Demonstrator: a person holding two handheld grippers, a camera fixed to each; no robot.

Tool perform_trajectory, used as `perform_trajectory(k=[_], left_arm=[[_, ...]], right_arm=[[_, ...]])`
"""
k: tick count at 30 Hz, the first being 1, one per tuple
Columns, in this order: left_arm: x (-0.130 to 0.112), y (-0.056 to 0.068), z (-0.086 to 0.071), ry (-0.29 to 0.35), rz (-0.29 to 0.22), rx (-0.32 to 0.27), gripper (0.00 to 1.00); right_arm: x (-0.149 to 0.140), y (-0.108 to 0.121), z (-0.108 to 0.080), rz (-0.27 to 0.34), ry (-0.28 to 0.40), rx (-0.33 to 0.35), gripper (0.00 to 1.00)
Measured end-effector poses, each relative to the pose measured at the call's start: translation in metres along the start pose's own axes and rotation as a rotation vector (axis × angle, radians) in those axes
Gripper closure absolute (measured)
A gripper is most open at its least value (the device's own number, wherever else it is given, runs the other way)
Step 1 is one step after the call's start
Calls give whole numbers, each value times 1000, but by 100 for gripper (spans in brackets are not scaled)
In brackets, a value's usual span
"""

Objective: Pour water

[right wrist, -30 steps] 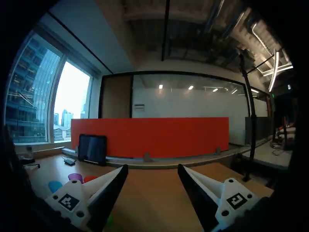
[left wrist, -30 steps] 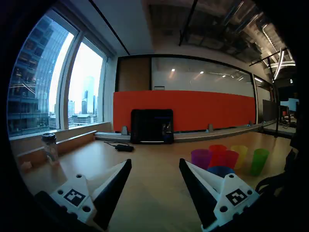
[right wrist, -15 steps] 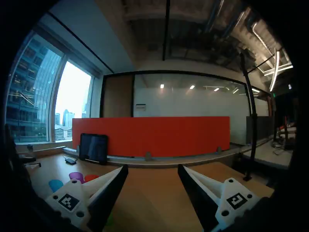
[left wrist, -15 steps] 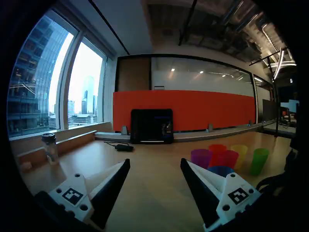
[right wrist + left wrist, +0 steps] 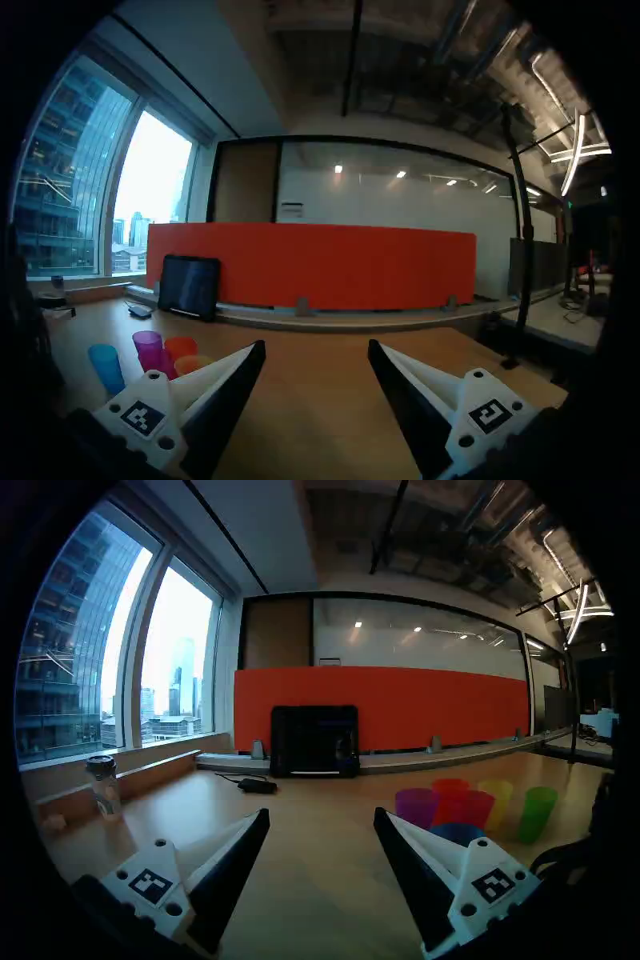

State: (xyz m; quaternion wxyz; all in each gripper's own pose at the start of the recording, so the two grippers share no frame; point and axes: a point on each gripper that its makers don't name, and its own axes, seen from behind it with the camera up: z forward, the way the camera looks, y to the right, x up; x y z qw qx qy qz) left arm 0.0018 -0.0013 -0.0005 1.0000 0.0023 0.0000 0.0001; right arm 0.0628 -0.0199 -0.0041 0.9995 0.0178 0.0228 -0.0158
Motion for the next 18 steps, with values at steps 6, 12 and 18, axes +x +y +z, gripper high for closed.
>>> perform_trajectory(k=[6,12,18], left_arm=[[0,1,0,0,0,0,3],[-1,0,0,0,0,0,3],[0,1,0,0,0,0,3]], right_arm=[[-13,-4,0,2,6,2,1],[-27,-3,-1,4,-4,0,0],[-39,9,-1,21,-17,-19,0]])
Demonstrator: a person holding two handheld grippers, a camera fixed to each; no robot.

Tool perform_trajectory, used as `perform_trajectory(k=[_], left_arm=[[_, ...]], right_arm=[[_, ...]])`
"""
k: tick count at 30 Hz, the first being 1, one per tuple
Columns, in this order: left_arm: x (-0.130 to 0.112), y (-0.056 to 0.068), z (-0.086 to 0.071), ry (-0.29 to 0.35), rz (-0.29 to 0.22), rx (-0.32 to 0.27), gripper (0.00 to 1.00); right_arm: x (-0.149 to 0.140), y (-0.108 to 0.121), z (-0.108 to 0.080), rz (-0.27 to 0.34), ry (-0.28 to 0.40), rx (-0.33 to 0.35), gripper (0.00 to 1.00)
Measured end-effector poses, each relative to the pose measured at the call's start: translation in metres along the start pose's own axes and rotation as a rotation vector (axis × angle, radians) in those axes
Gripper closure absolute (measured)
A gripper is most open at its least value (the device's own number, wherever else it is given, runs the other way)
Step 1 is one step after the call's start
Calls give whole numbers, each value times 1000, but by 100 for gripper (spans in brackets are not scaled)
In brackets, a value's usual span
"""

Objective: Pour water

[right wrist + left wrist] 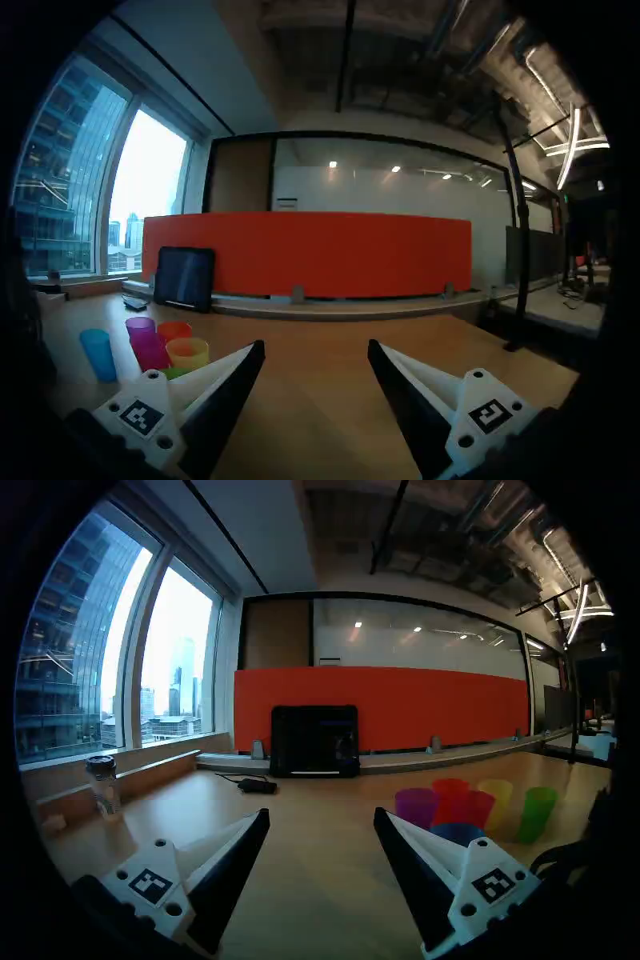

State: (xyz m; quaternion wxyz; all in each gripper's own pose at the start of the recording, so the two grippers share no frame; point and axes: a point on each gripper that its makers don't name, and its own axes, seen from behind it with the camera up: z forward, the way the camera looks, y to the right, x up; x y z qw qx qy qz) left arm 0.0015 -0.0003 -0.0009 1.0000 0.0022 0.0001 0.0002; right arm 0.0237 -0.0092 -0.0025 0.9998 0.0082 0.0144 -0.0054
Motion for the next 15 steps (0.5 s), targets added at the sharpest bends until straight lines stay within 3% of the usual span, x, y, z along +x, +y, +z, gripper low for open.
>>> perform_trajectory(k=[15], left_arm=[[0,0,0,0,0,0,3]], right_arm=[[-22,15,4,42,-36,-27,0]])
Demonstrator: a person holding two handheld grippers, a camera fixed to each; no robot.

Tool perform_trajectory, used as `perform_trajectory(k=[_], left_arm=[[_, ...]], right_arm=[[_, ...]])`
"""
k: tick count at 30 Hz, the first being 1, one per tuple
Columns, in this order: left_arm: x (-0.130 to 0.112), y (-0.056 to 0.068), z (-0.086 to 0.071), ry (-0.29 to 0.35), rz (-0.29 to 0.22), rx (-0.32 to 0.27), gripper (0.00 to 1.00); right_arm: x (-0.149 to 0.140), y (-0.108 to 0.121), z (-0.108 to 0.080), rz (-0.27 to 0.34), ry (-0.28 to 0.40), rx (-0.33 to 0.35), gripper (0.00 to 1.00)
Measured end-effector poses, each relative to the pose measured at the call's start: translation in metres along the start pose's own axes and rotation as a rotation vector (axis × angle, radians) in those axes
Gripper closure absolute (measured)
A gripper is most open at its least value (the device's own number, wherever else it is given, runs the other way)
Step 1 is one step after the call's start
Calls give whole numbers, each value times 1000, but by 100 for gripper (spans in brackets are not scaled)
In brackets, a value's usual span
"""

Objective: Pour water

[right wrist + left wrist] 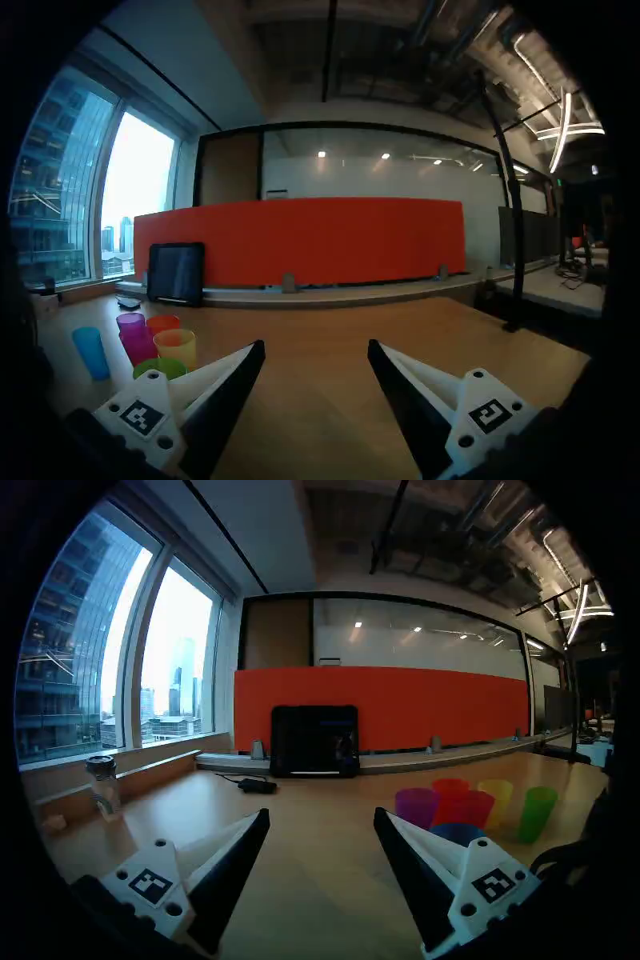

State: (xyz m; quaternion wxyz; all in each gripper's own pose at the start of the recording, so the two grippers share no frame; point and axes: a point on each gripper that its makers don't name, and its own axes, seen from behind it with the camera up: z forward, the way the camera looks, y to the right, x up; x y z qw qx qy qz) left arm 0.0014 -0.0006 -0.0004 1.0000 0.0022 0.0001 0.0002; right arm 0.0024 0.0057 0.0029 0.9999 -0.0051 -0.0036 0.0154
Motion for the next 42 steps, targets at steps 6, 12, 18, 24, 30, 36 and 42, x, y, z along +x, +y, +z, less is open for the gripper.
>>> perform_trajectory(k=[6,12,18,24,30,36,42], left_arm=[[0,0,0,0,0,0,3],[0,0,0,0,0,0,3],[0,0,0,0,0,0,3],[0,1,0,0,0,0,4],[0,0,0,0,0,0,3],[0,0,0,0,0,0,3],[0,0,0,0,0,0,3]], right_arm=[[-5,1,3,0,-4,-3,0],[-3,1,2,-9,-1,-4,0],[0,0,1,-24,10,-2,0],[-1,-2,-1,-32,9,3,0],[-1,0,-2,-31,9,-2,0],[-2,1,-3,-31,8,-3,0],[-2,1,-3,-31,7,-3,0]])
